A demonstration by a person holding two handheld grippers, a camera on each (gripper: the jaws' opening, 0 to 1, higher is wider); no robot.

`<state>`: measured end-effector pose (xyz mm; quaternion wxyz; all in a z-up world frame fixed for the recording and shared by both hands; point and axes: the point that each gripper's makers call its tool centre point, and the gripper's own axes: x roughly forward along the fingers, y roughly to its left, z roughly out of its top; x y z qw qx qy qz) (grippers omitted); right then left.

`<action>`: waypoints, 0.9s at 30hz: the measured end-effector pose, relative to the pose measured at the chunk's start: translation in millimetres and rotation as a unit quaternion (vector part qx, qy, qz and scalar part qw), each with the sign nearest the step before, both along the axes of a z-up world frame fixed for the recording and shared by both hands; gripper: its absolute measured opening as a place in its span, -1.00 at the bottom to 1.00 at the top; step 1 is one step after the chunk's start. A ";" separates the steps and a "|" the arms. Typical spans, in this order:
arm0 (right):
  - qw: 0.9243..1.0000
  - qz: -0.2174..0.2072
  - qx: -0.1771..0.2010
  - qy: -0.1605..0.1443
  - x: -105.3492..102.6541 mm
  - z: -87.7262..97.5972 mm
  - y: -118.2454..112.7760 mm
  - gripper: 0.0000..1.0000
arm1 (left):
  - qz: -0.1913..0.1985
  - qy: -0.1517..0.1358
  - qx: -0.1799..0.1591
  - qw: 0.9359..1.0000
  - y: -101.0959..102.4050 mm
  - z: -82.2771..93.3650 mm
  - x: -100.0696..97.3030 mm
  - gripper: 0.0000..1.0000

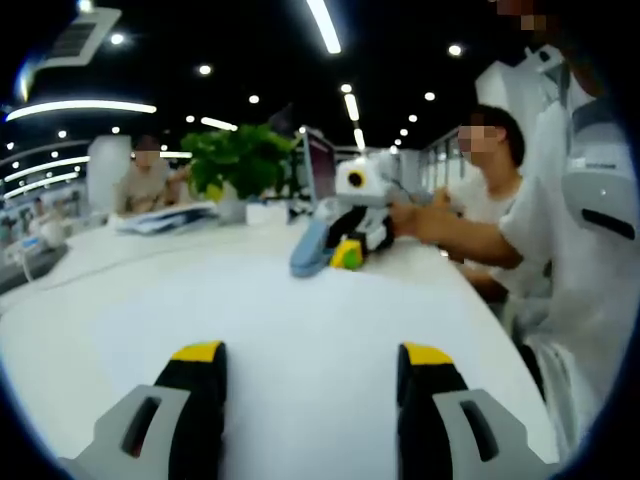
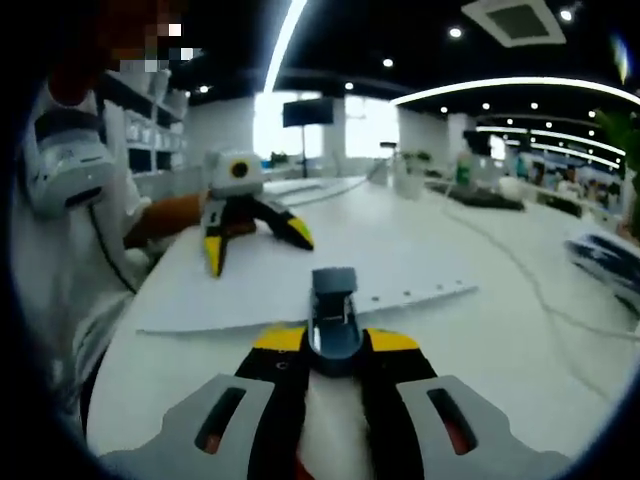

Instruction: Pick up the paper insert the paper into the punch align the paper edges press the punch to punch holes

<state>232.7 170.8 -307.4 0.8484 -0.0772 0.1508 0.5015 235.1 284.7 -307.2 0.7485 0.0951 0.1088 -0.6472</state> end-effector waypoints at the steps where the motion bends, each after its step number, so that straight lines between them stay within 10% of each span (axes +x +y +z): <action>1: 1.000 0.000 -0.001 -0.003 -1.1 0.0 -0.6 -0.53 | 0.000 0.000 0.000 1.000 -0.2 -0.1 0.0 0.38; 27: 0.998 0.056 -0.002 -0.028 -12.2 2.2 9.2 -0.54 | 0.000 0.000 0.000 1.000 -0.1 -0.1 1.5 0.38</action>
